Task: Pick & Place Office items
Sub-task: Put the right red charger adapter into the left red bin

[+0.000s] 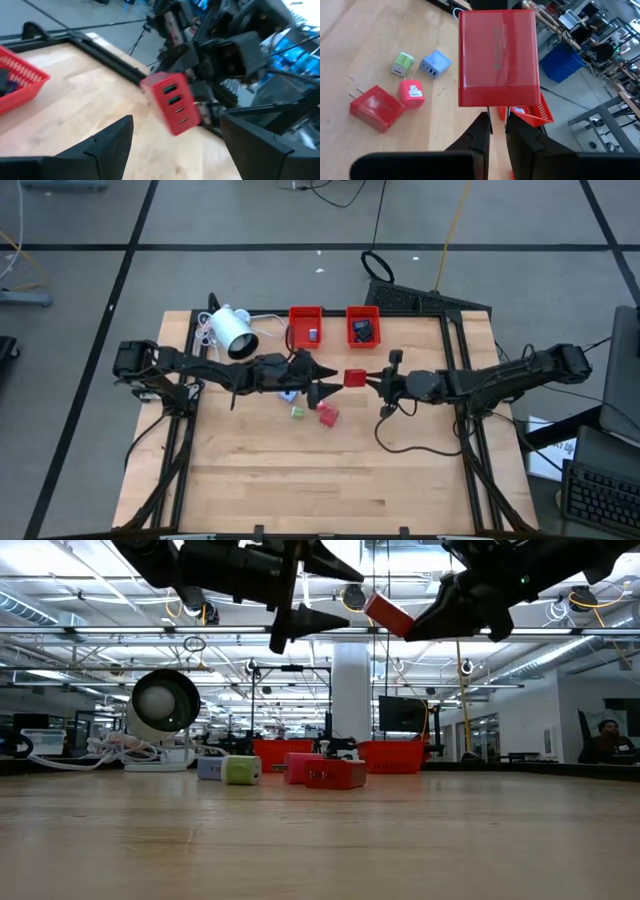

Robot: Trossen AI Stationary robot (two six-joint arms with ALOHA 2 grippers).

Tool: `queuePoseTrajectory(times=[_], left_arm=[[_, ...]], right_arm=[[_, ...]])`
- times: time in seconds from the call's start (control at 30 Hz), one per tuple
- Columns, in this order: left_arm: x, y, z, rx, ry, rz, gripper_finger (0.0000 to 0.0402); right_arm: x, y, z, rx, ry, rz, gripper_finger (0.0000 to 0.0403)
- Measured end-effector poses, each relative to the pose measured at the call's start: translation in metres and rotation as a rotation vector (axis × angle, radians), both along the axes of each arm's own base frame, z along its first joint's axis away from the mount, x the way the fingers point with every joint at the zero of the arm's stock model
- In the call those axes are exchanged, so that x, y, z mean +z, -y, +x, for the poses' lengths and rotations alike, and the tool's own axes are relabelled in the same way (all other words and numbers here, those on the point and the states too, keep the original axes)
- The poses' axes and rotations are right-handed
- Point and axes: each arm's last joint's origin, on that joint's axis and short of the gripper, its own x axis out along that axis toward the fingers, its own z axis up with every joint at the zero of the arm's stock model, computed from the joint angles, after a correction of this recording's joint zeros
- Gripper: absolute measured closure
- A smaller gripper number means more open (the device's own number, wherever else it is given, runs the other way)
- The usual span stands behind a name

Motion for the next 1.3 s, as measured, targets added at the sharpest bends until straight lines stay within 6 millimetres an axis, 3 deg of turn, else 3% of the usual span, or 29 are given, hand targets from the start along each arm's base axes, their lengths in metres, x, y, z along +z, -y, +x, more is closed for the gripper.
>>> queuePoseTrajectory(times=[0.23,0.37,0.57,0.73,0.93,1.07,1.3], left_arm=[[-0.004,-0.006,-0.001,-0.056,-0.044,0.039,0.0098],[0.000,0.002,0.003,-0.185,-0.101,0.197,0.0098],[0.035,0.013,0.016,-0.164,-0.362,0.417,0.0098],[0.061,0.022,0.031,-0.253,-0.411,0.591,0.0098],[0.038,0.037,0.061,-0.383,-0.572,0.712,0.0099],[0.023,0.044,0.082,-0.372,-0.704,0.785,0.0098],[0.018,0.046,0.100,-0.331,-0.749,0.800,0.0098]], right_arm=[[-0.004,-0.006,0.000,0.153,-0.017,0.177,0.0371],[-0.010,-0.007,0.000,0.152,-0.050,0.243,0.0370],[-0.018,-0.007,0.003,0.139,-0.095,0.264,0.0371],[-0.025,-0.008,0.009,0.146,-0.116,0.291,0.0370],[-0.032,-0.007,0.016,0.136,-0.119,0.295,0.0370],[-0.036,-0.006,0.017,0.128,-0.134,0.297,0.0368],[-0.035,-0.006,0.018,0.126,-0.126,0.302,0.0369]])
